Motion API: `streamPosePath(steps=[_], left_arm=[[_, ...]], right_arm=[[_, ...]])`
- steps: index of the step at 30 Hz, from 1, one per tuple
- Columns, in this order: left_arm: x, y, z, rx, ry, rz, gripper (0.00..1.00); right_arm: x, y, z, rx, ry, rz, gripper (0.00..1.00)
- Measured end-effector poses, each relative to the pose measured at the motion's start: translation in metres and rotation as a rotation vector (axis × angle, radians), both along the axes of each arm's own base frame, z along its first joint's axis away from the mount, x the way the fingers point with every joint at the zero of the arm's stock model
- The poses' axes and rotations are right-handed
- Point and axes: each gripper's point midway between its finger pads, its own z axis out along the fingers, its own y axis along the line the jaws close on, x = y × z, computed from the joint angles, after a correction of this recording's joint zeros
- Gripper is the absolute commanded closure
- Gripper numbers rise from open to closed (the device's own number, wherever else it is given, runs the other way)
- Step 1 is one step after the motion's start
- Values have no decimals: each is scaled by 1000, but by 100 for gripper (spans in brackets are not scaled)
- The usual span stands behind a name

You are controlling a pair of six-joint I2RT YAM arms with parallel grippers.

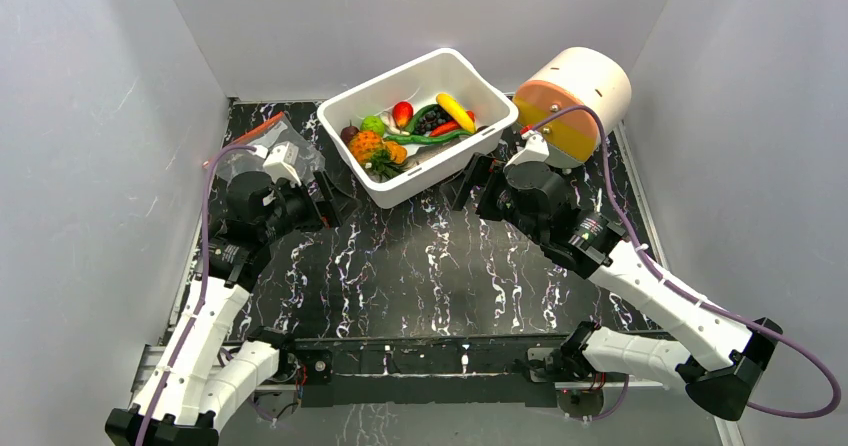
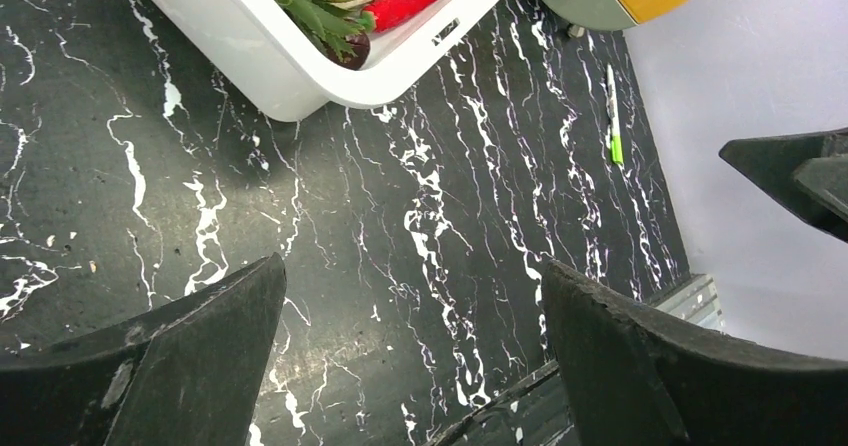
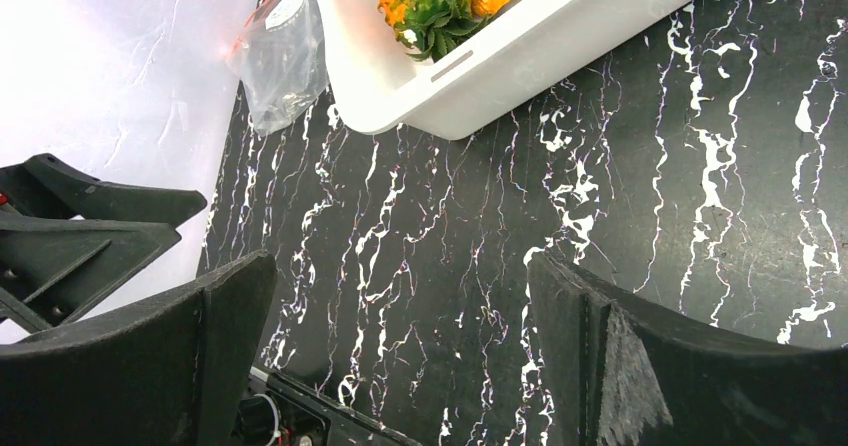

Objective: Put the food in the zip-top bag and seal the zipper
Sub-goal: Pick up the zipper food storage bag at the center of the board.

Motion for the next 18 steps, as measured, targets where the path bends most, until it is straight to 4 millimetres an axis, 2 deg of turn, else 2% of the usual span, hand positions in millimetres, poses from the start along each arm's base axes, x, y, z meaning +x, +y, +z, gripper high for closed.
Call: streamPosePath(steps=[9, 14, 16, 18], left_arm=[[9, 14, -8, 41, 25, 95, 2], [20, 37, -19, 64, 89, 280, 2], [25, 53, -23, 81, 115, 394, 6], [30, 66, -25, 97, 127, 488, 17]], right_arm=[[-2, -2, -5, -5, 5, -1, 2], [-2, -3, -5, -6, 3, -2, 2], [-3, -5, -6, -12, 0, -6, 2], [-3, -8, -7, -22, -4, -10, 2]])
